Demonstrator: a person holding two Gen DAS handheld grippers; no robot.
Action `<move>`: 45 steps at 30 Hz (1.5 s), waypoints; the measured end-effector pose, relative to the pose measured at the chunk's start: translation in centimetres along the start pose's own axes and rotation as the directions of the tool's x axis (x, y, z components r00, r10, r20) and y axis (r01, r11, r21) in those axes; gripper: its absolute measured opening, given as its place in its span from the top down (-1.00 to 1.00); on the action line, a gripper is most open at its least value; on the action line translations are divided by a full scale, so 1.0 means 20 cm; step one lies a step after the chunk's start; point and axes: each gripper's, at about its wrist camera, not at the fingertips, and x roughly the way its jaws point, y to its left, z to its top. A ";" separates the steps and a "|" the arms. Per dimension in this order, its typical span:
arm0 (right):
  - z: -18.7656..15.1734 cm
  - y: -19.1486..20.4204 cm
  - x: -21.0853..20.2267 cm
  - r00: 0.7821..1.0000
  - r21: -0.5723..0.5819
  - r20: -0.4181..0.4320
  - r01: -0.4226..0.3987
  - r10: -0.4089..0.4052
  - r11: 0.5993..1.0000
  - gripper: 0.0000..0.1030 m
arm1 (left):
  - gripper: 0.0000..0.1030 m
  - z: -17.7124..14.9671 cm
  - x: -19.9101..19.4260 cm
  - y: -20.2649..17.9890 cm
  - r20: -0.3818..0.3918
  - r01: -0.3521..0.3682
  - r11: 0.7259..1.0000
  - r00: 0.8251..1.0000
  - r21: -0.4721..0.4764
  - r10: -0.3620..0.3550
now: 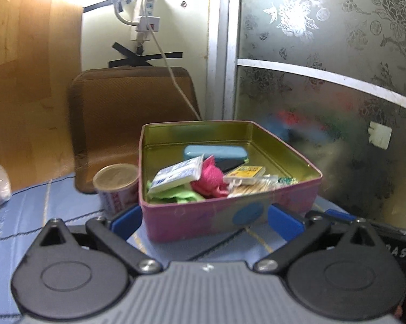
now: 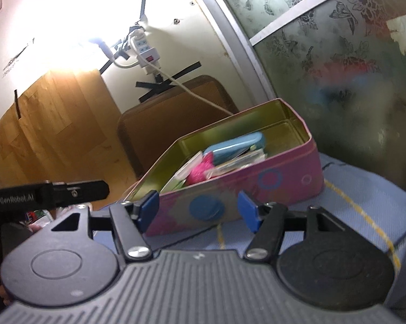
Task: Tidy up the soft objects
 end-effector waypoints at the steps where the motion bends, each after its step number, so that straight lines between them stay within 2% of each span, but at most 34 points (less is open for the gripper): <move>1: 0.00 0.01 -0.02 1.000 0.002 -0.002 -0.005 0.005 1.000 -0.38 | -0.99 -0.01 -0.02 -0.01 0.000 -0.011 1.000 1.000 0.004 0.011; 11: -0.01 0.14 -0.19 0.999 -0.040 0.042 -0.017 0.019 0.999 -0.44 | -0.99 -0.09 -0.20 -0.04 0.021 -0.084 0.996 0.996 0.037 0.083; 19: -0.01 0.21 -0.29 0.997 -0.068 0.074 -0.026 0.031 0.997 -0.58 | -0.99 -0.15 -0.29 -0.03 0.033 -0.139 0.990 0.990 0.020 0.138; 34: -0.03 0.25 -0.33 0.996 -0.090 0.067 -0.051 0.057 0.995 -0.65 | -0.99 -0.20 -0.38 0.01 0.071 -0.196 0.981 0.978 0.000 0.196; 45: -0.04 0.25 -0.30 0.997 -0.088 0.044 -0.057 0.061 0.994 -0.66 | -0.99 -0.24 -0.35 0.03 0.070 -0.248 0.969 0.966 0.000 0.247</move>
